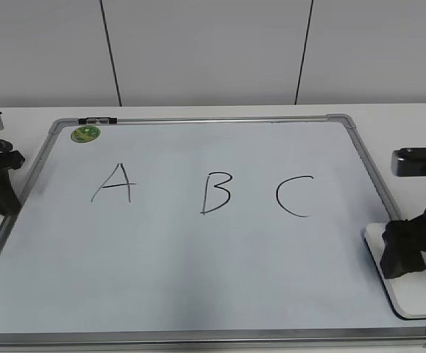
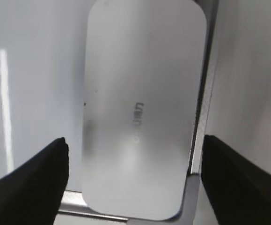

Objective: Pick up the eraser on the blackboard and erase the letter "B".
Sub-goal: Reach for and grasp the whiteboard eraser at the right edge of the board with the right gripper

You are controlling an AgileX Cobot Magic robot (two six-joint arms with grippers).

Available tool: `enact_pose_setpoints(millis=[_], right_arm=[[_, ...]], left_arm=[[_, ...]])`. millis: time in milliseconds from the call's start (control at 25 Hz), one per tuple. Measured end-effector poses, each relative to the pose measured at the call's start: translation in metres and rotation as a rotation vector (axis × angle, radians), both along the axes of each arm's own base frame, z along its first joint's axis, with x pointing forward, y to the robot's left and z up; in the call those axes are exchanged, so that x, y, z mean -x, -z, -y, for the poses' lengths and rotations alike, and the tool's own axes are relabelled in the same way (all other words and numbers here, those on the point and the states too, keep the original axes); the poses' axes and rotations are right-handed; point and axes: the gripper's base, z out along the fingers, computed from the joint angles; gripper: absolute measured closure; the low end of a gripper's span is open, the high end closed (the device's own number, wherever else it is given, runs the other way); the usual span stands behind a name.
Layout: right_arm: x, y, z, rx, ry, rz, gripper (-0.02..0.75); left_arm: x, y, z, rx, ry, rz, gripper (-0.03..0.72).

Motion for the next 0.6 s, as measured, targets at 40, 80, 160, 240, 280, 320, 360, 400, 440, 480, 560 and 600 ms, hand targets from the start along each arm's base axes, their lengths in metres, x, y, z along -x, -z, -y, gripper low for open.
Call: enact_pose_setpoints(millis=[40,80,160,240,280,320,360,400,440,480,560,600], right_arm=[[-0.002,0.004,0.000,0.001,0.001,-0.007,0.076],[-0.003,0.009,0.000,0.003,0.002,-0.016,0.076],[-0.005,0.013,0.000,0.004,0.002,-0.022,0.076],[-0.008,0.021,0.000,0.007,0.007,-0.024,0.076],[-0.010,0.023,-0.001,0.007,0.009,-0.023,0.076],[-0.011,0.024,-0.001,0.007,0.012,-0.020,0.076],[-0.012,0.026,-0.001,0.006,0.017,-0.019,0.081],[-0.012,0.026,-0.001,0.006,0.017,-0.019,0.081],[-0.012,0.026,-0.001,0.007,0.020,-0.014,0.094],[-0.013,0.026,-0.001,0.007,0.022,-0.007,0.125],[-0.014,0.026,0.000,0.007,0.023,-0.002,0.141],[-0.014,0.026,0.000,0.007,0.023,-0.002,0.141]], left_arm=[[0.000,0.000,0.000,0.000,0.000,0.000,0.659],[0.000,0.000,0.000,0.000,0.000,0.000,0.659],[0.000,0.000,0.000,0.000,0.000,0.000,0.659],[0.000,0.000,0.000,0.000,0.000,0.000,0.659],[0.000,0.000,0.000,0.000,0.000,0.000,0.659],[0.000,0.000,0.000,0.000,0.000,0.000,0.659],[0.000,0.000,0.000,0.000,0.000,0.000,0.659],[0.000,0.000,0.000,0.000,0.000,0.000,0.659],[0.000,0.000,0.000,0.000,0.000,0.000,0.659],[0.000,0.000,0.000,0.000,0.000,0.000,0.659],[0.000,0.000,0.000,0.000,0.000,0.000,0.659],[0.000,0.000,0.000,0.000,0.000,0.000,0.659]])
